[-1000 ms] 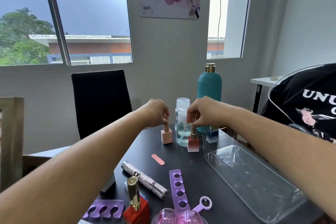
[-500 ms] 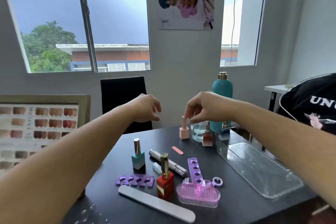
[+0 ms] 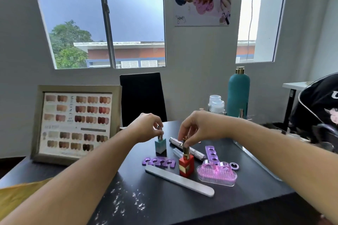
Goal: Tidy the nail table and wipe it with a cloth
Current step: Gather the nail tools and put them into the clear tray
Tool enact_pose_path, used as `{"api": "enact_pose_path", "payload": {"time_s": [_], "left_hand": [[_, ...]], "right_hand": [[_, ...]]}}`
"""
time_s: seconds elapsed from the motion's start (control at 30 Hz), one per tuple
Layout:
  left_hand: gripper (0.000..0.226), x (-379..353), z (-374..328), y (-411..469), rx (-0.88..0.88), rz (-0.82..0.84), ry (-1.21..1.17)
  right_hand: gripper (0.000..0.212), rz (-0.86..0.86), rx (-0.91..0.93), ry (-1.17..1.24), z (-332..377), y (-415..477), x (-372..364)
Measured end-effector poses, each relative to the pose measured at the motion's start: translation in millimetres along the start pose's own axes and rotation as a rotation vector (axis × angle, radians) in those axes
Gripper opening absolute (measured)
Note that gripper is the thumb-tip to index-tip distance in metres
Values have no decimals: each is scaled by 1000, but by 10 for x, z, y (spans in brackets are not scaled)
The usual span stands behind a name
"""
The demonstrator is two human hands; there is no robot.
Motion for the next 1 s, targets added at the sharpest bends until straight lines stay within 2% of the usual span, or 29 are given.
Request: {"api": "enact_pose_path", "payload": {"time_s": [0.27,0.47,0.63,0.8,1.0], "left_hand": [[16,-38,-18,44,-37,-43,-12],[15,36,-236,450,-96,-124,-38],[16,176,-367,583,-89,-223,-96],[19,-94,-495,855,-87,-187,-96],[19,-495,-605,1121,-103,-104,-65]], "right_hand": [[15,-44,6,16,-53,21,49],[11,-229,-75,51,-509,-36,628],[13,-356,-133,-41,-728,-45,865],[13,-365,-209,-71,-1089,47,848],[13,-284,-223,-235,-1299,230,744]]}}
Point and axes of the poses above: each hand's wrist, its own y-axis towards the middle knuckle, its own x-axis out of the back of the hand, z = x × y, the point moved 6 cm from there along y, towards the middle knuckle, and after that the axes turned 3 degrees about x, right-handed, at the moved point
